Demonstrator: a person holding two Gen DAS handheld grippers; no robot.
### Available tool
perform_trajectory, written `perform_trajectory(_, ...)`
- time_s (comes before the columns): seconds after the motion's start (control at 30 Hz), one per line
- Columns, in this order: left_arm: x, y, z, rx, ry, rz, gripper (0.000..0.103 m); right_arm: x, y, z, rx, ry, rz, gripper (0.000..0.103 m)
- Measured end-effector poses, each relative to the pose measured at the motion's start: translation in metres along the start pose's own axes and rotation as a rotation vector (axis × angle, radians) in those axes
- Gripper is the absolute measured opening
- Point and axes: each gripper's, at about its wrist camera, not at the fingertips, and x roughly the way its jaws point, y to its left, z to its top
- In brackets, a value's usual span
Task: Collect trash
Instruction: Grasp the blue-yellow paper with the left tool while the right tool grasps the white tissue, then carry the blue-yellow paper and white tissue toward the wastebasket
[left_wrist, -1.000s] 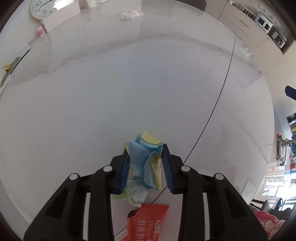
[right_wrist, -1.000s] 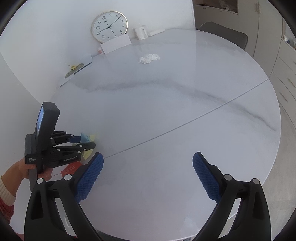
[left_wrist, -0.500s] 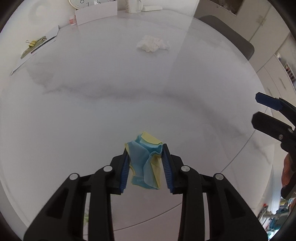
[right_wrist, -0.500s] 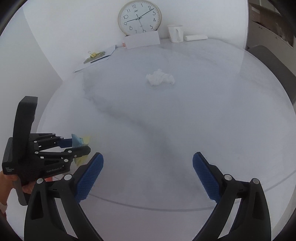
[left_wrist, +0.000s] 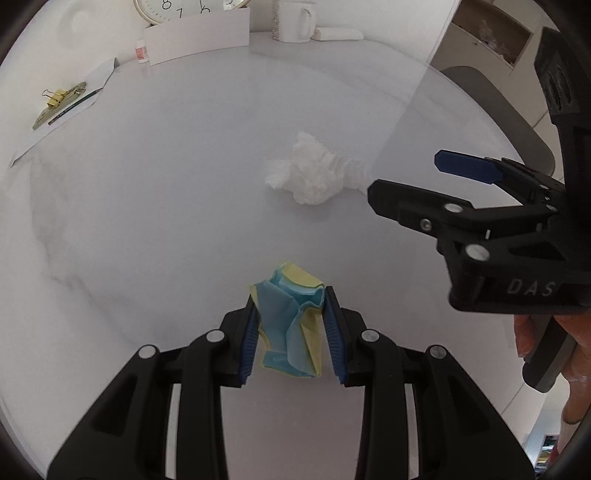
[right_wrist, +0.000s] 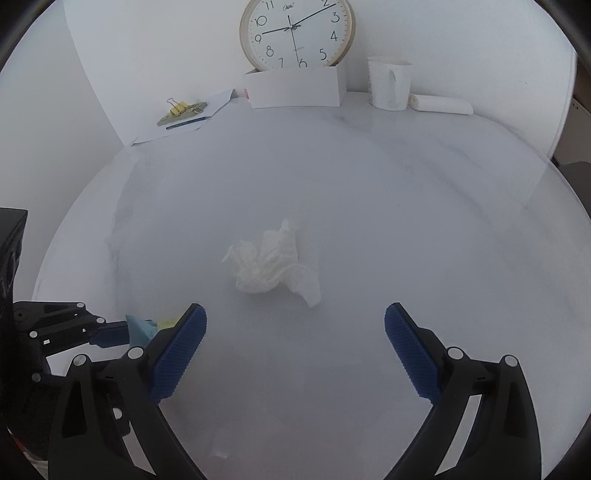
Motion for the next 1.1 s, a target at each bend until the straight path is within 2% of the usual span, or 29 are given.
perform_trajectory(0.27, 0.012, 0.027, 0.001, -0.063, 0.009, 0.018, 0.032, 0.047, 0.013, 0.026, -0.07, 0.042, 0.011, 0.097)
perform_trajectory(0.33, 0.01, 0.03, -0.003, -0.075, 0.005, 0.016, 0.032, 0.053, 0.017, 0.027, -0.079, 0.051, 0.01, 0.09)
perform_trajectory(0.37, 0.009, 0.031, -0.005, -0.077, 0.004, 0.017, 0.032, 0.055, 0.019, 0.026, -0.083, 0.058, 0.018, 0.079)
perform_trajectory(0.4, 0.008, 0.031, -0.006, -0.077, 0.003, 0.019, 0.032, 0.057, 0.021, 0.025, -0.085, 0.067, 0.026, 0.061)
perform_trajectory(0.43, 0.007, 0.031, -0.008, -0.076, 0.0, 0.023, 0.032, 0.061, 0.022, 0.025, -0.085, 0.082, 0.037, 0.052)
perform_trajectory(0.47, 0.006, 0.031, -0.009, -0.075, -0.001, 0.026, 0.032, 0.064, 0.024, 0.024, -0.083, 0.094, 0.047, 0.03)
perform_trajectory(0.5, 0.006, 0.034, -0.008, -0.078, -0.002, 0.027, 0.032, 0.065, 0.025, 0.024, -0.077, 0.105, 0.059, 0.024)
perform_trajectory(0.83, -0.035, 0.029, -0.033, -0.081, -0.04, 0.006, 0.032, 0.012, 0.052, -0.001, -0.087, 0.06, 0.027, 0.022)
perform_trajectory(0.93, -0.058, 0.022, -0.053, -0.064, -0.054, -0.002, 0.032, -0.015, 0.065, -0.022, -0.062, 0.056, 0.027, 0.022)
perform_trajectory(1.1, -0.1, 0.012, -0.105, -0.05, -0.066, -0.04, 0.032, -0.07, 0.104, -0.081, -0.028, 0.055, 0.016, 0.023)
